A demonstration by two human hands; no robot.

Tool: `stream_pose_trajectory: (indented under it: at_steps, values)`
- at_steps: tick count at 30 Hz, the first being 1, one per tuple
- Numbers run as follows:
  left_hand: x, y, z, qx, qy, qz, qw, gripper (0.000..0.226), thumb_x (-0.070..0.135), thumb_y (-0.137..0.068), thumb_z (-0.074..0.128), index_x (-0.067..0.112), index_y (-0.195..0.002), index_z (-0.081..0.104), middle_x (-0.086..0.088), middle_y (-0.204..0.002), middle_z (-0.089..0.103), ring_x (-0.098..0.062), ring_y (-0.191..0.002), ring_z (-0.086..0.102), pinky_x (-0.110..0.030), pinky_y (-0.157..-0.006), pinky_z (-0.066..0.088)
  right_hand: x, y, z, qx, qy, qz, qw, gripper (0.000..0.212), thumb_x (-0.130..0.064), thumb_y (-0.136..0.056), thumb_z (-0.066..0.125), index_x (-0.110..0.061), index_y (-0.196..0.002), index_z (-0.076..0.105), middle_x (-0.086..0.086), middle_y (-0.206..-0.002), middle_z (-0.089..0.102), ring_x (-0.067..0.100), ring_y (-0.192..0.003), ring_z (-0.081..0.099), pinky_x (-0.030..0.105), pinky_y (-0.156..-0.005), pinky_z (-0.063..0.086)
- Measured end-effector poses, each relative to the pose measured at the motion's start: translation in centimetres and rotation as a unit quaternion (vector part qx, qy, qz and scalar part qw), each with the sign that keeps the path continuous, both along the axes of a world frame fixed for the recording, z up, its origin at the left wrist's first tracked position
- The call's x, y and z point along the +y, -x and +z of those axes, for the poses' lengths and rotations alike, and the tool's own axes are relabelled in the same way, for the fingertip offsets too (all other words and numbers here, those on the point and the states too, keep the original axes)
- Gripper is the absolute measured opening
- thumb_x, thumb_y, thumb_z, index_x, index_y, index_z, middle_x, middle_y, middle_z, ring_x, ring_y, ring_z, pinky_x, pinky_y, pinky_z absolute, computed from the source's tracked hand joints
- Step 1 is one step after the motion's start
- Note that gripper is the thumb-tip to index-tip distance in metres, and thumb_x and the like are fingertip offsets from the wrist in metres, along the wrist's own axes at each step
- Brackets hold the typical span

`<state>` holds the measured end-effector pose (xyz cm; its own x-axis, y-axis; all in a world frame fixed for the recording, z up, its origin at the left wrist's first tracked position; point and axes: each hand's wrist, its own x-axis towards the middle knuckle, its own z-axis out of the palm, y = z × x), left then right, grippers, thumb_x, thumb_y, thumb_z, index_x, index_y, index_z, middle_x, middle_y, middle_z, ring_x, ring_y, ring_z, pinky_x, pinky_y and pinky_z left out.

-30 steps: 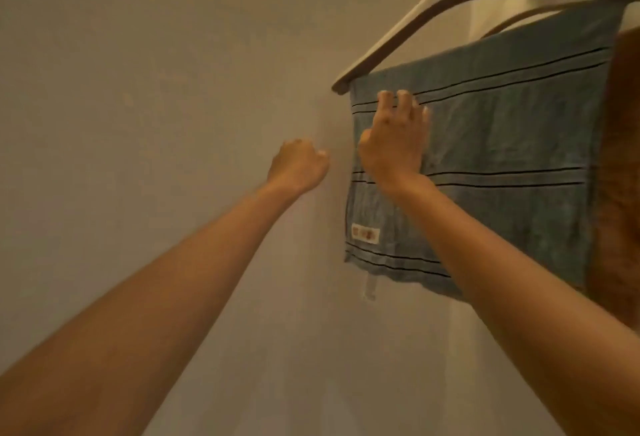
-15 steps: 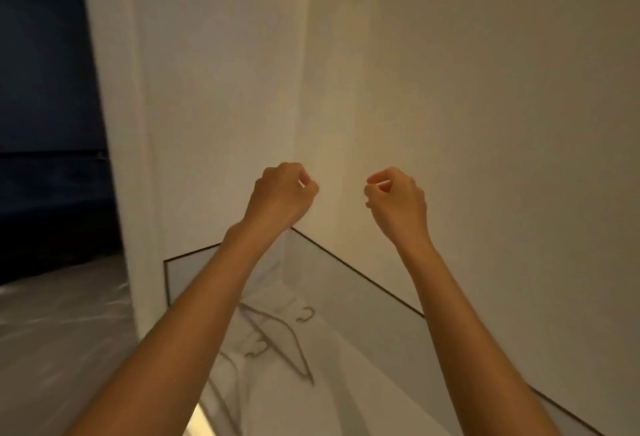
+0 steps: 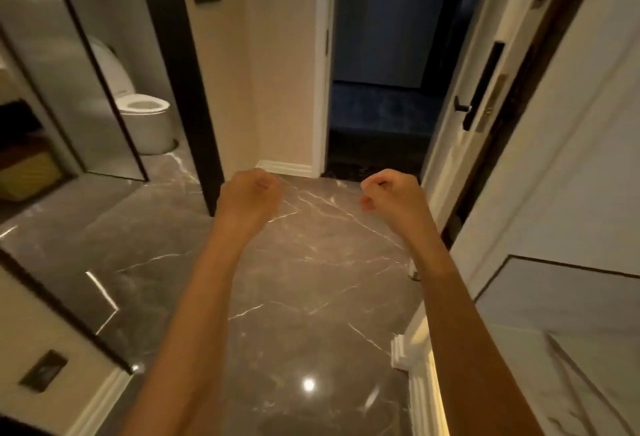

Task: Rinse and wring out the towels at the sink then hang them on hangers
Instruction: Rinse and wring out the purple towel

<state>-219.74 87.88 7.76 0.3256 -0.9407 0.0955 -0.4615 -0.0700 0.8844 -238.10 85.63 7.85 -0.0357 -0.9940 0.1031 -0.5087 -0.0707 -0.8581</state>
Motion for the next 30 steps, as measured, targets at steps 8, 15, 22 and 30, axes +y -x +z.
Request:
stream_pose_trajectory:
  at_steps: [8,15,22,30]
  values:
    - [-7.7,-14.8,-3.0,0.021,-0.042,0.178,0.983,0.018,0.012,-0.093,0.049,0.008,-0.080,0.061,-0.013,-0.084,0.061,-0.028,-0.082,0.057,-0.050,-0.088,0.050,-13.6,-15.9,-3.9,0.030,-0.055,0.161,0.985,0.012,-0.019,-0.092,0.053,-0.015,-0.095,0.064,0.008,-0.096,0.067,0.022,-0.093,0.064,0.041,-0.089,0.051]
    - [-17.4,-24.5,-2.4,0.026,0.008,0.288,0.957,0.011,0.016,-0.094,0.048,0.018,-0.086,0.055,-0.010,-0.092,0.063,-0.021,-0.077,0.061,-0.040,-0.083,0.052,-27.3,-28.6,-3.3,0.019,-0.050,0.282,0.958,0.010,-0.020,-0.094,0.053,-0.020,-0.085,0.058,0.000,-0.084,0.062,0.017,-0.083,0.064,0.031,-0.080,0.054]
    - [-22.1,-36.9,-2.8,0.043,0.000,0.381,0.924,0.024,0.012,-0.091,0.052,0.024,-0.072,0.056,-0.003,-0.075,0.062,-0.015,-0.063,0.059,-0.030,-0.068,0.050,-35.3,-44.9,-4.9,0.075,-0.022,0.410,0.909,0.010,-0.025,-0.093,0.053,-0.019,-0.097,0.060,-0.001,-0.092,0.063,0.014,-0.087,0.062,0.028,-0.079,0.050]
    - [-30.9,-59.1,-4.3,0.002,0.005,0.439,0.898,0.013,0.013,-0.093,0.052,0.008,-0.100,0.062,-0.010,-0.091,0.065,-0.016,-0.067,0.062,-0.021,-0.057,0.048,-45.0,-69.3,-4.4,0.077,0.015,0.483,0.872,0.018,-0.023,-0.094,0.052,-0.013,-0.106,0.061,0.001,-0.093,0.063,0.017,-0.090,0.062,0.028,-0.080,0.049]
